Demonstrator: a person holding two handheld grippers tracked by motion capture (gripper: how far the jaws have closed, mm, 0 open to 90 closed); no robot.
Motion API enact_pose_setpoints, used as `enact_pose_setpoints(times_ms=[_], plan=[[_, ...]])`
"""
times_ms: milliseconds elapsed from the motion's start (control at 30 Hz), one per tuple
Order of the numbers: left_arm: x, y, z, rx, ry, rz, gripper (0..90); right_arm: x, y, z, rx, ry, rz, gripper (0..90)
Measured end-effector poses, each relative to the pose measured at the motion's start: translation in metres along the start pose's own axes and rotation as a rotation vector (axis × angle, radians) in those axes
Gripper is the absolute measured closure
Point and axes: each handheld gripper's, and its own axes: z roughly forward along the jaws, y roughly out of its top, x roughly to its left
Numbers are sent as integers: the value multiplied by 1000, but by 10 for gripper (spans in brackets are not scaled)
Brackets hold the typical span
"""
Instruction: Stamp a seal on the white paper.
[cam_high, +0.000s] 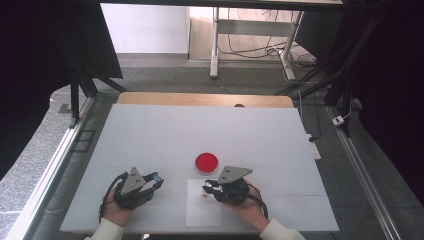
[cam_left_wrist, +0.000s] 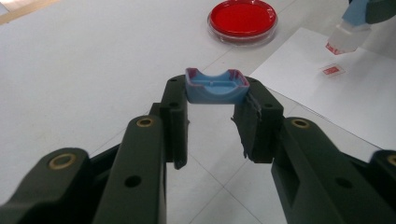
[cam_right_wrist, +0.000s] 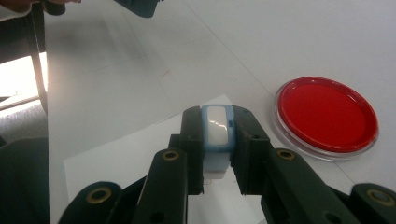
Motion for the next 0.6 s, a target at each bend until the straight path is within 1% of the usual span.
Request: enact_pose_setpoints(times_ms=[267, 400, 433, 467, 500, 600], plan=[[-1, 0, 0, 1, 0, 1, 658, -5, -1, -4, -18, -16, 18, 752], [0, 0, 1, 3, -3, 2, 658, -7, -1, -6, -44, -21, 32, 752], [0, 0, 1, 2, -3, 2, 658, -7, -1, -7, -58, -18, 40, 752], [0, 0, 1, 1, -3, 1, 658, -8, 0, -8, -59, -24, 39, 752], [0, 0, 1, 1, -3, 1, 658, -9, -1, -10, -71, -21, 47, 752], [0, 0, 1, 1, -2, 1, 658, -12, 0, -13, -104, -33, 69, 752]])
